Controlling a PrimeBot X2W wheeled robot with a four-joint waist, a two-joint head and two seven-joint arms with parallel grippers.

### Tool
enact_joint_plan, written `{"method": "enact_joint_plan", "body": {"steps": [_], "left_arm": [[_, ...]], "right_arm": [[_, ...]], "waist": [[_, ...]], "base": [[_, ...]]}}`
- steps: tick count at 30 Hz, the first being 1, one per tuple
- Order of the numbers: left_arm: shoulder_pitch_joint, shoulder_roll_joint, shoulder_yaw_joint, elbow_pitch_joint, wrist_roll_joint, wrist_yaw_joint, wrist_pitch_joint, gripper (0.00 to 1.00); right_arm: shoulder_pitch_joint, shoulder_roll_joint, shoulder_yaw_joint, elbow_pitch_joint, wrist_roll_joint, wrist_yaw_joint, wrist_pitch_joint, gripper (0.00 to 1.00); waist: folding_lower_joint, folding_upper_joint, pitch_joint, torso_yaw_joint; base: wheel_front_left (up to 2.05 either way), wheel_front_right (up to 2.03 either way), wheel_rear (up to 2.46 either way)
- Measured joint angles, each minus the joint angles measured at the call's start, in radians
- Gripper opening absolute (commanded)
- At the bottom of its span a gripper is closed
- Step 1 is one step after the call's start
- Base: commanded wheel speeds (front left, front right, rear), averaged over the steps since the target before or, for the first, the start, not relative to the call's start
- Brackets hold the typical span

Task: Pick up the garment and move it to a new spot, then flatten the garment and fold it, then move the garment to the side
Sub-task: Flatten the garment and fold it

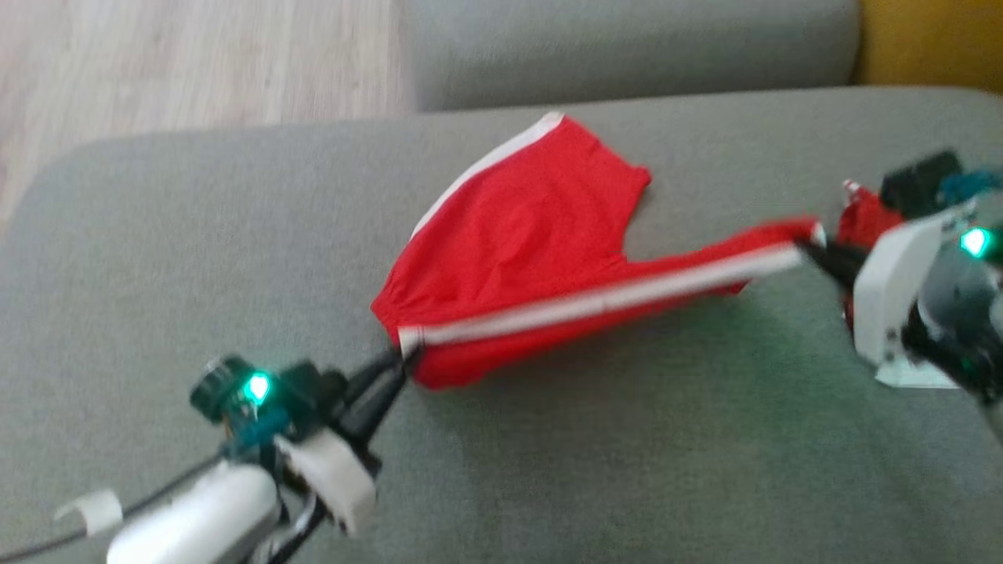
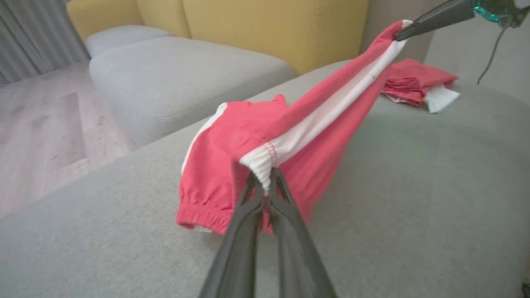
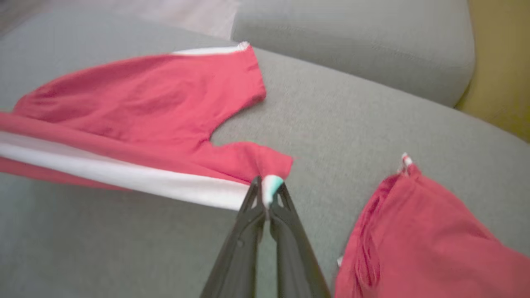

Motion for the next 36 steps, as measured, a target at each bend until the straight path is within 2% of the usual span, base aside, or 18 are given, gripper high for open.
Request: {"method": "enact_joint_plan", "body": {"steps": [4,8,15,19,25,34,35,36], "left_arm": [[-0.071,-0.033,0.038,0.039,-0.006,0.026,0.006,0.00],[-0.136,-0.089,0.069,0.098,-0.014,0.052,0.006,0.00],[-0.252,-0.212,0.068,0.240,0.005,0.061,0.016,0.00],[-0.304,-0.280,0.064,0.311,0.012,0.056,0.014,0.00],[-0.346,-0.359,0.064,0.404,0.011,0.017,-0.022,0.00],[-0.399,-0.418,0.062,0.501,0.011,-0.021,-0.063,0.00],[-0.402,-0.422,0.062,0.510,0.011,-0.022,-0.069,0.13],[-0.403,-0.424,0.062,0.518,0.011,-0.028,-0.073,0.47]], "right_arm": [[-0.080,0.092,-0.081,0.043,-0.114,0.000,-0.041,0.00],[-0.205,0.153,-0.119,0.118,-0.211,0.000,-0.081,0.00],[-0.372,0.198,-0.108,0.297,-0.335,0.000,-0.132,0.00],[-0.450,0.206,-0.101,0.395,-0.358,0.000,-0.170,0.00],[-0.535,0.216,-0.077,0.523,-0.393,0.000,-0.231,0.00],[-0.598,0.246,-0.068,0.676,-0.424,0.000,-0.316,0.00],[-0.605,0.250,-0.069,0.689,-0.425,0.000,-0.329,0.01],[-0.613,0.254,-0.068,0.701,-0.425,0.000,-0.343,0.91]], "waist": [[0.0002,0.0000,0.064,0.021],[0.0003,0.0000,0.131,0.053],[0.0004,0.0000,0.228,0.143],[0.0002,-0.0001,0.272,0.199],[0.0002,-0.0001,0.331,0.265],[0.0001,-0.0001,0.395,0.303],[0.0001,-0.0001,0.399,0.305],[0.0001,-0.0001,0.401,0.306]], "base": [[0.00,0.00,0.00],[0.00,0.00,0.00],[0.00,0.00,0.00],[0.00,0.00,0.00],[0.00,0.00,0.00],[0.00,0.00,0.00],[0.00,0.00,0.00],[0.00,0.00,0.00]]}}
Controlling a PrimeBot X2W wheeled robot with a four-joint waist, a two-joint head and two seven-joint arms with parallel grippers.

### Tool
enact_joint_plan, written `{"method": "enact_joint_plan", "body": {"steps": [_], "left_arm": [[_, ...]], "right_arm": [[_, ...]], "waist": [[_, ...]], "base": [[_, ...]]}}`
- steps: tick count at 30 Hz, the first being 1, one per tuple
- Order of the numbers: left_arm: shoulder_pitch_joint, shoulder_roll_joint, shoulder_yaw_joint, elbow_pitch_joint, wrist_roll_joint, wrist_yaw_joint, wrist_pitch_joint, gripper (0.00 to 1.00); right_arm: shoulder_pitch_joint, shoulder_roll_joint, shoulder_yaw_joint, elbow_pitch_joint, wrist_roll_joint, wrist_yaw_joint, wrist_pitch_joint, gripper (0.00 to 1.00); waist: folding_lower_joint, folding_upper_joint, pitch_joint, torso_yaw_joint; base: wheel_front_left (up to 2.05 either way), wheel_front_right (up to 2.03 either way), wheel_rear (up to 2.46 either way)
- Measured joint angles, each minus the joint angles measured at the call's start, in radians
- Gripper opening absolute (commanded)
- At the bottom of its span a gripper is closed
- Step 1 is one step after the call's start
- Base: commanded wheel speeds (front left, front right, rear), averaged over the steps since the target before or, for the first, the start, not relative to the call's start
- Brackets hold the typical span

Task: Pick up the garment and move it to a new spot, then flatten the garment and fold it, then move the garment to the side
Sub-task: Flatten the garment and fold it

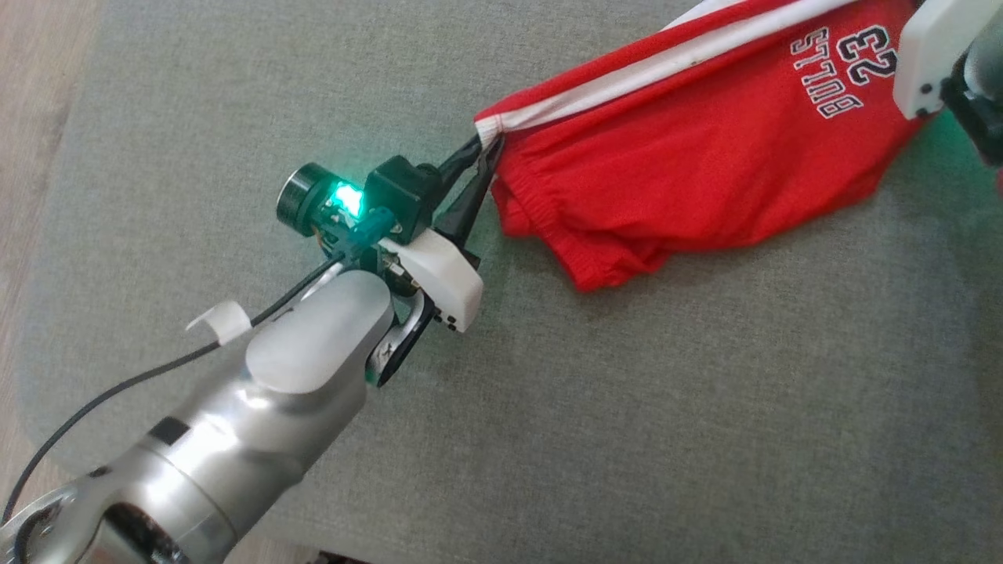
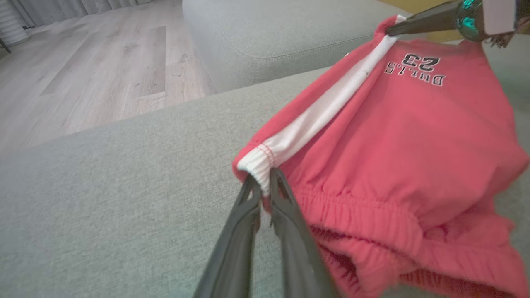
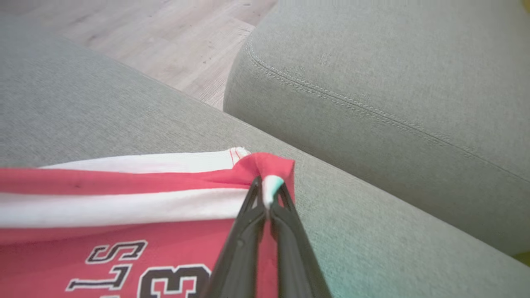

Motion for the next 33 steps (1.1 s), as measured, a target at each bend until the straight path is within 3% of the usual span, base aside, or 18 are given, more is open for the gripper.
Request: {"method": "enact_joint_plan", "body": {"steps": [1,2,3,13,21,25,29,33], "left_arm": [[0.000,-0.002,-0.001,0.007,0.000,-0.001,0.000,0.68],[0.000,-0.004,-0.001,0.015,0.000,-0.001,-0.002,0.95],[0.000,-0.004,-0.001,0.023,0.000,-0.001,-0.009,1.00],[0.001,-0.004,0.046,0.070,-0.007,0.054,-0.069,1.00],[0.048,0.028,0.173,-0.009,-0.014,0.119,-0.098,1.00],[0.160,0.057,0.324,-0.159,0.033,0.160,-0.104,1.00],[0.266,0.069,0.397,-0.227,0.064,0.170,-0.105,1.00],[0.423,0.075,0.475,-0.284,0.098,0.176,-0.105,1.00]], "right_arm": [[-0.006,0.004,-0.001,0.010,-0.001,0.000,-0.017,1.00],[-0.012,0.006,-0.003,0.021,-0.004,0.000,-0.033,1.00],[-0.020,0.006,-0.004,0.034,-0.005,0.000,-0.044,1.00],[-0.058,0.011,-0.050,0.076,0.049,0.000,-0.198,1.00],[-0.008,0.035,-0.088,0.014,0.113,0.000,-0.376,1.00],[0.104,0.110,-0.167,-0.040,0.113,0.000,-0.463,1.00],[0.203,0.172,-0.263,-0.097,0.103,0.000,-0.482,1.00],[0.397,0.268,-0.363,-0.220,0.013,0.000,-0.484,1.00]], "waist": [[0.0000,0.0000,0.002,0.001],[-0.0001,0.0000,0.004,0.001],[-0.0002,0.0000,0.005,0.000],[0.0000,0.0000,-0.023,-0.033],[-0.0003,0.0000,-0.107,-0.096],[-0.0003,0.0001,-0.173,-0.145],[-0.0004,0.0001,-0.218,-0.176],[-0.0004,0.0001,-0.276,-0.219]], "base": [[0.00,0.00,0.00],[0.00,0.00,0.00],[0.00,0.00,0.00],[0.00,0.00,0.00],[0.00,0.00,0.00],[0.00,0.00,0.00],[0.00,0.00,0.00],[0.00,0.00,0.00]]}}
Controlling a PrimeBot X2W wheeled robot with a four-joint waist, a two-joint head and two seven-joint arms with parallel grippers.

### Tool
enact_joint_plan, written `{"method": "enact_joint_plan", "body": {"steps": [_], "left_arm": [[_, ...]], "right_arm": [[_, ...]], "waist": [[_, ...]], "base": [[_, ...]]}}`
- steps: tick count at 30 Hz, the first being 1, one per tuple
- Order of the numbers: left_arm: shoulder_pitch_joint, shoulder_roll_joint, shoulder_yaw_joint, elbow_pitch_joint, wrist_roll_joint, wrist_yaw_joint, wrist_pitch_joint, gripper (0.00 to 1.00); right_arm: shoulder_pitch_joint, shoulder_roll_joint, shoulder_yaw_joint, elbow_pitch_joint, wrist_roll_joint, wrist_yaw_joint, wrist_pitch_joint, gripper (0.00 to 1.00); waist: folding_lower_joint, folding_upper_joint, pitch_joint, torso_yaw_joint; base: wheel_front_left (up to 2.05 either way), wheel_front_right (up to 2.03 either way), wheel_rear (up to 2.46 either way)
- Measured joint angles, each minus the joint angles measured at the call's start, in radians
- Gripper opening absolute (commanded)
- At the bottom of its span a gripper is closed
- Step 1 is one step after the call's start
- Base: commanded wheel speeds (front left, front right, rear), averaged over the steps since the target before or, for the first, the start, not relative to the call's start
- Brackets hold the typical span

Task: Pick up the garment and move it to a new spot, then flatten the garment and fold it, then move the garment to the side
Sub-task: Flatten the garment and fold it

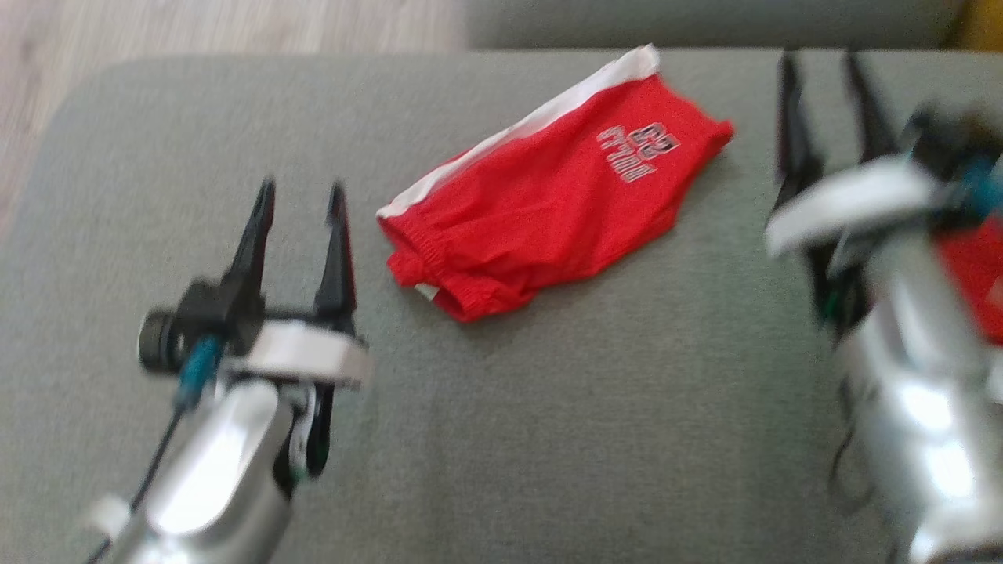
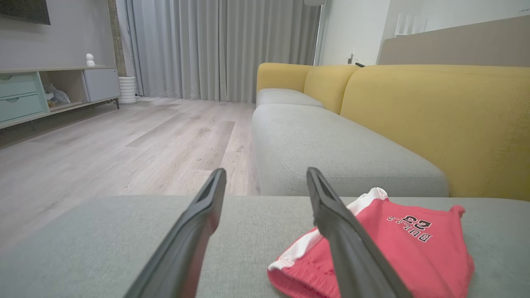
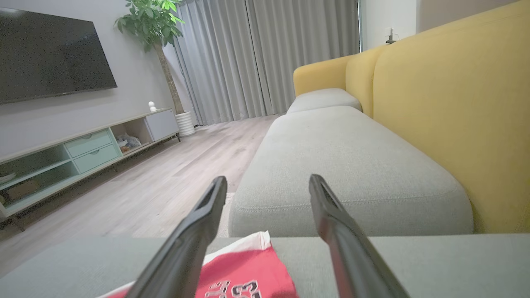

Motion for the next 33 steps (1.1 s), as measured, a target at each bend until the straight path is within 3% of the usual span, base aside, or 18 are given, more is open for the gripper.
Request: {"method": "enact_joint_plan", "body": {"steps": [3,7,13,26,33], "left_arm": [[0.093,0.002,0.044,-0.024,0.030,-0.006,0.000,1.00],[0.196,-0.009,0.108,-0.054,0.058,-0.020,0.000,1.00],[0.355,-0.063,0.185,-0.086,0.122,-0.045,0.000,1.00],[0.385,-0.147,0.271,-0.066,0.228,-0.150,0.000,1.00],[0.306,-0.190,0.299,-0.070,0.272,-0.193,0.000,1.00]], "right_arm": [[0.178,0.068,-0.083,-0.106,-0.047,0.000,-0.001,1.00],[0.385,0.088,-0.154,-0.209,-0.056,0.000,-0.001,1.00],[0.558,0.102,-0.130,-0.285,-0.051,0.000,-0.001,1.00],[0.580,0.106,-0.128,-0.353,-0.068,0.000,0.014,1.00],[0.415,0.105,-0.169,-0.345,-0.123,0.000,0.122,1.00]], "waist": [[0.0001,0.0000,-0.043,-0.026],[0.0000,0.0000,-0.094,-0.049],[0.0000,0.0000,-0.139,-0.071],[0.0003,0.0000,-0.104,-0.040],[0.0005,0.0000,-0.019,0.001]], "base": [[0.00,0.00,0.00],[0.00,0.00,0.00],[0.00,0.00,0.00],[0.00,0.00,0.00],[0.00,0.00,0.00]]}}
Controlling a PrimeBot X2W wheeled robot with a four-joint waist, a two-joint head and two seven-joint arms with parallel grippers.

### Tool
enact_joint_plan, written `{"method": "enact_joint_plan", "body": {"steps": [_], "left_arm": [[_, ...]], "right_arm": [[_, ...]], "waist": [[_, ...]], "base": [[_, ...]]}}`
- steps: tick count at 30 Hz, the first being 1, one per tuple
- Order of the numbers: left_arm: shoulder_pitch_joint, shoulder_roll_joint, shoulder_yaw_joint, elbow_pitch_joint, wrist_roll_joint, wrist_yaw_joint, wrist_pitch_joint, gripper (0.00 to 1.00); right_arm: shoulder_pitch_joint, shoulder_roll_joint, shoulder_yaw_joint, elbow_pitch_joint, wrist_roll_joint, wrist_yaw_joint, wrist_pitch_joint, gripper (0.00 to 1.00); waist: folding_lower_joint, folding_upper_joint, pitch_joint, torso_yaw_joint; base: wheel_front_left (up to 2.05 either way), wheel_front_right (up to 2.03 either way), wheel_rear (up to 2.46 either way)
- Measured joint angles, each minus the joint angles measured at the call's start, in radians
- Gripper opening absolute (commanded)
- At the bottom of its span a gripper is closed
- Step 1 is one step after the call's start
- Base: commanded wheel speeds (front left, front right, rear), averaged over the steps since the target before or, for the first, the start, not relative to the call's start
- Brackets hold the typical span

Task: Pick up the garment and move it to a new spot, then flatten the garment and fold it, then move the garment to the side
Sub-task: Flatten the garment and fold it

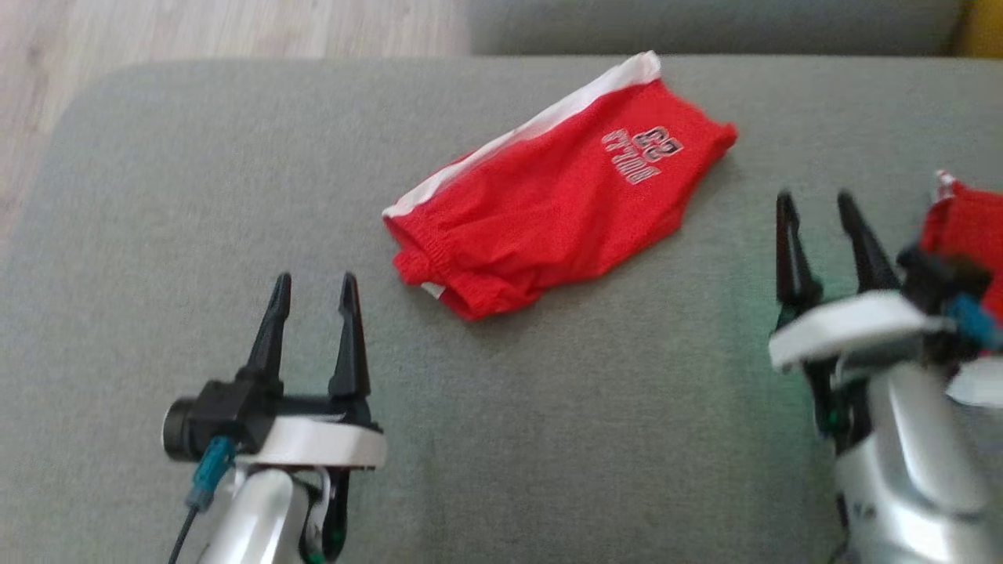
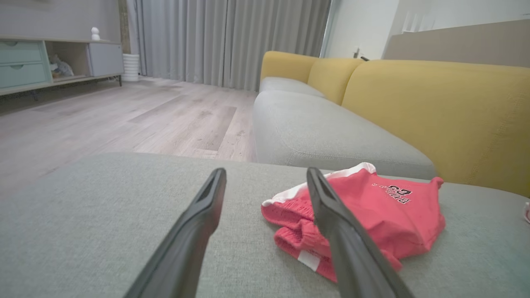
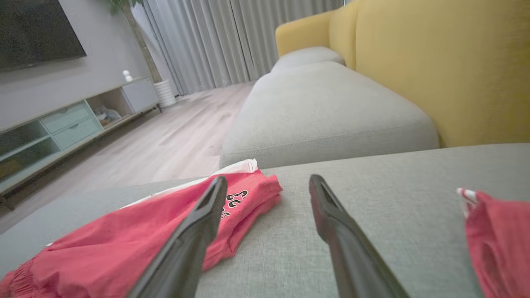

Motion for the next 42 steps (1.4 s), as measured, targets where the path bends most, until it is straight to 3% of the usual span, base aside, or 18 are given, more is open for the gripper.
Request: {"method": "enact_joint_plan", "body": {"steps": [4,14,20,24,25,26,35,42], "left_arm": [[-0.038,-0.018,0.002,0.001,0.020,-0.021,0.000,1.00],[-0.092,-0.045,-0.002,-0.005,0.048,-0.052,0.000,1.00],[-0.100,-0.047,-0.024,-0.025,0.045,-0.054,0.000,1.00],[-0.103,-0.047,-0.041,-0.033,0.036,-0.048,0.000,1.00],[-0.103,-0.047,-0.041,-0.033,0.036,-0.048,0.000,1.00],[-0.106,-0.048,-0.044,-0.033,0.036,-0.044,0.000,1.00],[-0.112,-0.048,-0.045,-0.030,0.038,-0.036,0.000,1.00],[-0.101,-0.048,-0.021,-0.012,0.066,-0.044,0.000,1.00]], "right_arm": [[-0.130,-0.001,-0.043,0.083,-0.035,0.000,0.121,1.00],[-0.400,-0.003,-0.230,0.351,-0.157,0.000,0.281,1.00],[-0.470,-0.007,-0.353,0.479,-0.286,0.000,0.297,1.00],[-0.527,-0.017,-0.378,0.540,-0.330,0.000,0.296,1.00],[-0.527,-0.017,-0.378,0.540,-0.330,0.000,0.296,0.82],[-0.536,-0.018,-0.379,0.554,-0.334,0.000,0.291,0.00],[-0.537,-0.016,-0.343,0.644,-0.316,0.000,0.116,0.00],[-0.465,-0.014,-0.236,0.692,-0.137,0.000,-0.021,0.00]], "waist": [[0.0001,0.0000,0.055,0.032],[0.0001,0.0000,0.156,0.142],[-0.0001,0.0000,0.186,0.191],[-0.0001,-0.0001,0.196,0.204],[-0.0001,-0.0001,0.196,0.204],[-0.0001,0.0000,0.197,0.205],[-0.0001,0.0000,0.172,0.173],[-0.0002,0.0000,0.126,0.102]], "base": [[0.00,0.00,0.00],[0.00,0.00,0.00],[0.00,0.00,0.00],[0.00,0.00,0.00],[0.00,0.00,0.00],[0.00,0.00,0.00],[0.00,0.00,0.00],[0.00,0.00,0.00]]}}
